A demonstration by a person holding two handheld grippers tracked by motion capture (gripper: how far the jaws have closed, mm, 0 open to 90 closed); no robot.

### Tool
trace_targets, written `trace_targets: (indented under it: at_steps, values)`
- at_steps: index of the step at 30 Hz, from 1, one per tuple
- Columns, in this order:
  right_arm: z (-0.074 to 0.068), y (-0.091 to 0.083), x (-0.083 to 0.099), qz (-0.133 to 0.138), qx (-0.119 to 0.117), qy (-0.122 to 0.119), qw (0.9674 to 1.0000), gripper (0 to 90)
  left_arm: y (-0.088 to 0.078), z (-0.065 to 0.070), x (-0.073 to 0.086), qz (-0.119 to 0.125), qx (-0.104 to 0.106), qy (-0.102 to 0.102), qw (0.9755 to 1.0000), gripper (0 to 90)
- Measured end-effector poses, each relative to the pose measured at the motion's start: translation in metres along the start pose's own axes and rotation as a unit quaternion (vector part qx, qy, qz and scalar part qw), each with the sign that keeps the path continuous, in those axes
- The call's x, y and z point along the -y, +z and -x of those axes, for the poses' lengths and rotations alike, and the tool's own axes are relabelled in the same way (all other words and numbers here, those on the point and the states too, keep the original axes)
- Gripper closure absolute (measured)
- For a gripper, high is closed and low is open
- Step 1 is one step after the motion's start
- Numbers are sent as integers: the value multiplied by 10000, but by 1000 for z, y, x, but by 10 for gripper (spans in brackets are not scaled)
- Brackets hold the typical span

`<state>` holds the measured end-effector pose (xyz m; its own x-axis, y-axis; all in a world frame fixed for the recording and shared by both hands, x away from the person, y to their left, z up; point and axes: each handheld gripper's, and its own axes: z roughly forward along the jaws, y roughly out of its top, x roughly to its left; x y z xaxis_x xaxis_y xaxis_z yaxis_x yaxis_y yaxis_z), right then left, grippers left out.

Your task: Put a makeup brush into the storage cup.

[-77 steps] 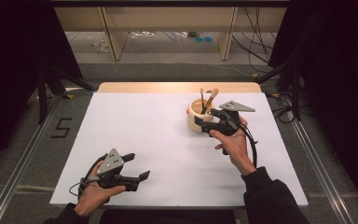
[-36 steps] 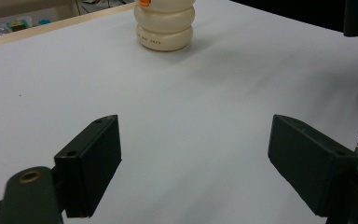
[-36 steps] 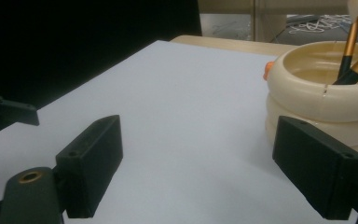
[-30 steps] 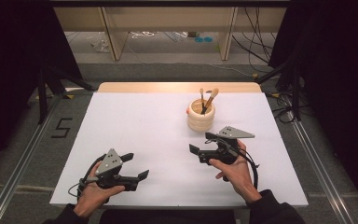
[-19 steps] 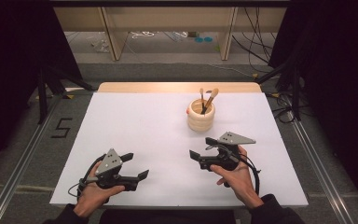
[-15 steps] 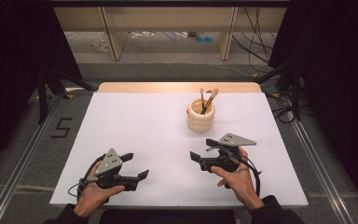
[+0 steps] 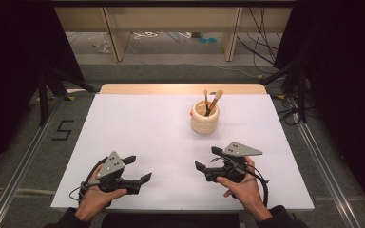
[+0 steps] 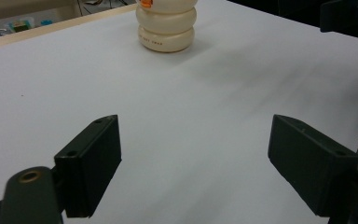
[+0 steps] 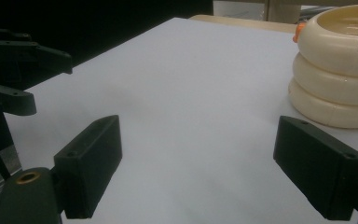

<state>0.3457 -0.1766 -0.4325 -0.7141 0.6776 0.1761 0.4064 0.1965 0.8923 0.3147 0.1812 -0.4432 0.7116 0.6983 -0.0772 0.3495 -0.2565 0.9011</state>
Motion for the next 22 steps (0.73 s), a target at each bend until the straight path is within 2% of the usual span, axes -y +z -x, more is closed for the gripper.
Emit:
trace_targets:
  at_steps: [6, 14, 17, 22]
  values:
    - [-3, -2, 1, 114, -66, -25, 9999, 160, -1, 0, 0, 27, -16, -12, 10000, 169]
    - [-1, -4, 2, 56, -59, 12, 10000, 160, -1, 0, 0, 43, -28, -21, 10000, 169]
    - [-2, -2, 2, 149, -85, 16, 9999, 160, -1, 0, 0, 84, -18, -32, 10000, 169]
    - [-1, -2, 2, 154, -76, 6, 9999, 160, -2, 0, 0, 101, -23, -26, 9999, 169]
